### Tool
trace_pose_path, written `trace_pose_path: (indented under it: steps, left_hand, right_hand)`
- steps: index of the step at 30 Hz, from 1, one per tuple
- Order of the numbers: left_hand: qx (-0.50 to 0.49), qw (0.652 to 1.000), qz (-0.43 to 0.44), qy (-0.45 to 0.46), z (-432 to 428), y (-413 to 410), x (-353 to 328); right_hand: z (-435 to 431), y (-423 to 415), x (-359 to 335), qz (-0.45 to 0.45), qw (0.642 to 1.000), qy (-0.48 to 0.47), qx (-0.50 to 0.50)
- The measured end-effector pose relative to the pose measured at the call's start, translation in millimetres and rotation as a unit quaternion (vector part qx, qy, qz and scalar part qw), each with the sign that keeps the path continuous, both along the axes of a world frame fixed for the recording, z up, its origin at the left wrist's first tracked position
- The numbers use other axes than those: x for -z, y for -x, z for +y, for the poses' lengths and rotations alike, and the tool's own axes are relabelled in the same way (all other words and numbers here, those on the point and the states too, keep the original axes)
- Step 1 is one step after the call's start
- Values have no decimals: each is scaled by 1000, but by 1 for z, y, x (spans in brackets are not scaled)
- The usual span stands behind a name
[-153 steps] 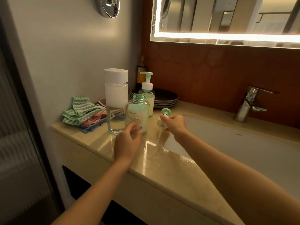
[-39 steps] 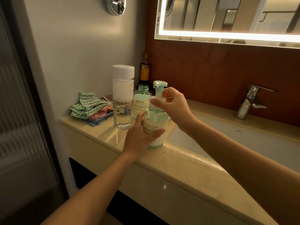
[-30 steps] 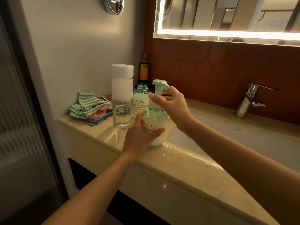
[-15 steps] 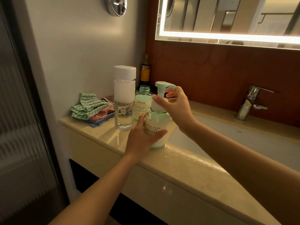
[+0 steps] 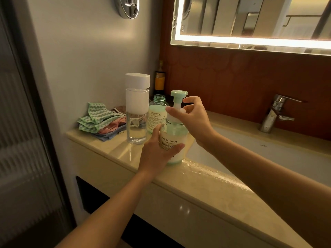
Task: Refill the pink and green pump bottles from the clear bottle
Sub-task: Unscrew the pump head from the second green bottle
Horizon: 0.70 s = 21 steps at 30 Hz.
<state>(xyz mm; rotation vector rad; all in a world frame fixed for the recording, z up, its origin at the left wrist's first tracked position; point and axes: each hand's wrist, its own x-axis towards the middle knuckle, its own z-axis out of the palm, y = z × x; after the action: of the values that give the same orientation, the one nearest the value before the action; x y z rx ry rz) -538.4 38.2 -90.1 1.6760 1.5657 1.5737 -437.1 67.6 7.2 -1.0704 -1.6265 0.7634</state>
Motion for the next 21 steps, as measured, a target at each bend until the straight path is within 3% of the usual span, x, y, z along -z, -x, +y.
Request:
trace_pose_path:
  steps: [8,14,21]
  left_hand:
    - [-5,1000,5,0,0,0,0]
    - [-1,1000,5,2,-1,0,0]
    - [0,1000,6,6,0,0,0]
  right_hand:
    - [-5,-2,-2,62,993,63,-77]
    - [0,2,1,-30,1000,-1,3]
    - [-8,2,2,79,994,43,-67]
